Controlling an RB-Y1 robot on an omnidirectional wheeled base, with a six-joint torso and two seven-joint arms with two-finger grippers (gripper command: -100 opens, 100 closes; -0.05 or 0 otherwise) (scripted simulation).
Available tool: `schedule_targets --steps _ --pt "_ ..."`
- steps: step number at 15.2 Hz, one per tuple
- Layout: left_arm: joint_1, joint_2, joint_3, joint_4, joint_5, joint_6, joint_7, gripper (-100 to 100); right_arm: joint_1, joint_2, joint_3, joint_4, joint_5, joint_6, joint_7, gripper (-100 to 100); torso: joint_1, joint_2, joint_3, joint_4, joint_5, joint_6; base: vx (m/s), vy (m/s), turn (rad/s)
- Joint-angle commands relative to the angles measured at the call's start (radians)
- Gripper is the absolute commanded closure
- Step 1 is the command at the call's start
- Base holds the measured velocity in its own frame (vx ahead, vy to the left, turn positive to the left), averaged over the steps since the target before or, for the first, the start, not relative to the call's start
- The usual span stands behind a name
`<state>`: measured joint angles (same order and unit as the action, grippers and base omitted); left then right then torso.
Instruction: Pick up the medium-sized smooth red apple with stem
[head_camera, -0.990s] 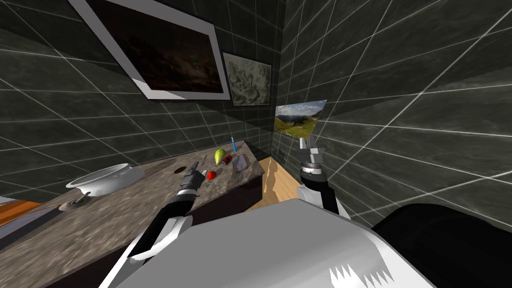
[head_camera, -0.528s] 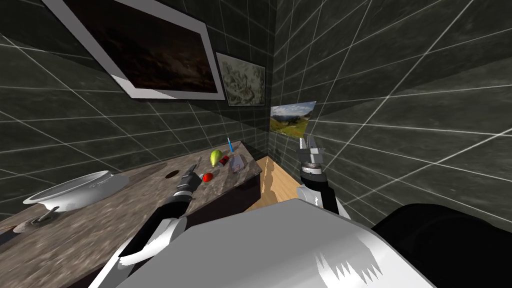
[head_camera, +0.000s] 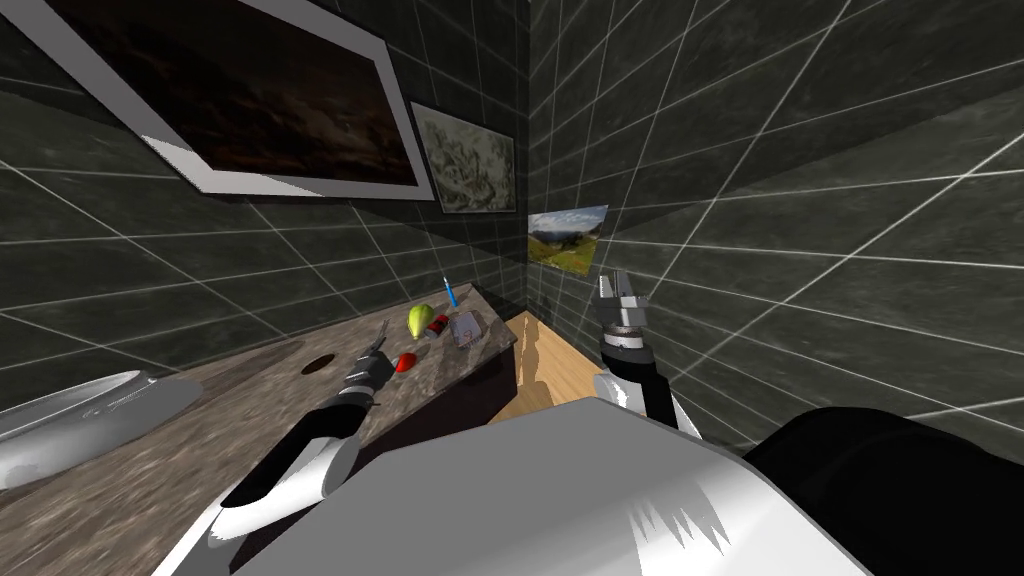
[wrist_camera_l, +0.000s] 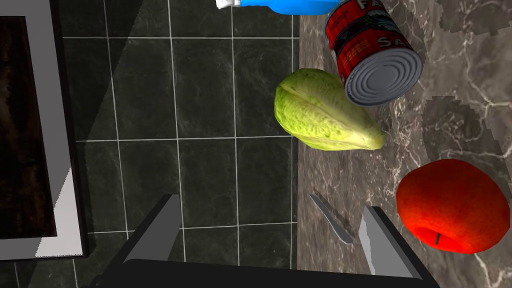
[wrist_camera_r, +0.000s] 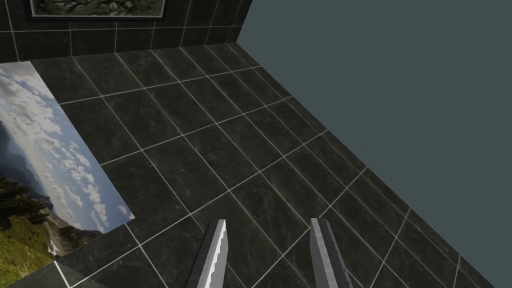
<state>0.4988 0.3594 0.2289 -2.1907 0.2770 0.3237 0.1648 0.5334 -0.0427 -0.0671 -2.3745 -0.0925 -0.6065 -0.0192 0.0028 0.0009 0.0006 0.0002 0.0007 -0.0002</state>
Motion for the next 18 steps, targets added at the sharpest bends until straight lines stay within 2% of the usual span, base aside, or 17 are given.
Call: schedule_targets --steps 1,3,4,6,7,9,10,12,13,15,16,18 --pt "0.000 0.008 0.026 0.006 0.017 0.050 0.007 -100 0.000 0.000 0.000 0.000 0.000 0.000 0.000 0 0.000 0.000 0.000 0.000 0.000 0.000 -0.022 0.012 -0.171" --pt "0.000 0.008 0.026 0.006 0.017 0.070 0.007 -100 0.000 0.000 0.000 0.000 0.000 0.000 0.000 0 0.000 0.000 0.000 0.000 0.000 0.001 -0.022 0.018 -0.142" --pt "-0.002 0.016 0.049 0.014 0.034 0.104 0.014 -100 0.000 0.000 0.000 0.000 0.000 0.000 0.000 0 0.000 0.000 0.000 0.000 0.000 0.000 -0.027 0.015 -0.211" --pt "-0.002 0.016 0.049 0.014 0.034 0.124 0.014 -100 0.000 0.000 0.000 0.000 0.000 0.000 0.000 0 0.000 0.000 0.000 0.000 0.000 0.001 -0.025 0.020 -0.164" --pt "-0.003 0.023 0.073 0.022 0.050 0.157 0.021 -100 0.000 0.000 0.000 0.000 0.000 0.000 0.000 0 0.000 0.000 0.000 0.000 0.000 0.000 -0.022 0.019 -0.179" --pt "-0.003 0.023 0.073 0.022 0.050 0.178 0.021 -100 0.000 0.000 0.000 0.000 0.000 0.000 0.000 0 0.000 0.000 0.000 0.000 0.000 0.001 -0.022 0.020 -0.152" --pt "-0.004 0.029 0.096 0.030 0.067 0.214 0.028 -100 0.000 0.000 0.000 0.000 0.000 0.000 0.000 0 0.000 0.000 0.000 0.000 0.000 0.000 -0.021 0.016 -0.183" --pt "-0.004 0.029 0.096 0.030 0.067 0.232 0.028 -100 0.000 0.000 0.000 0.000 0.000 0.000 0.000 0 0.000 0.000 0.000 0.000 0.000 0.001 -0.025 0.020 -0.147" --pt "-0.006 0.035 0.120 0.038 0.083 0.269 0.034 -100 0.000 0.000 0.000 0.000 0.000 0.000 0.000 0 0.000 0.000 0.000 0.000 0.000 0.000 -0.023 0.015 -0.189" --pt "-0.006 0.035 0.120 0.038 0.083 0.285 0.034 -100 0.000 0.000 0.000 0.000 0.000 0.000 0.000 0 0.000 0.000 0.000 0.000 0.000 0.001 -0.022 0.018 -0.145" --pt "-0.007 0.040 0.143 0.046 0.099 0.320 0.041 -100 0.000 0.000 0.000 0.000 0.000 0.000 0.000 0 0.000 0.000 0.000 0.000 0.000 0.000 -0.023 0.016 -0.229" --pt "-0.007 0.040 0.143 0.046 0.099 0.338 0.041 -100 0.000 0.000 0.000 0.000 0.000 0.000 0.000 0 0.000 0.000 0.000 0.000 0.000 0.000 -0.020 0.022 -0.138"
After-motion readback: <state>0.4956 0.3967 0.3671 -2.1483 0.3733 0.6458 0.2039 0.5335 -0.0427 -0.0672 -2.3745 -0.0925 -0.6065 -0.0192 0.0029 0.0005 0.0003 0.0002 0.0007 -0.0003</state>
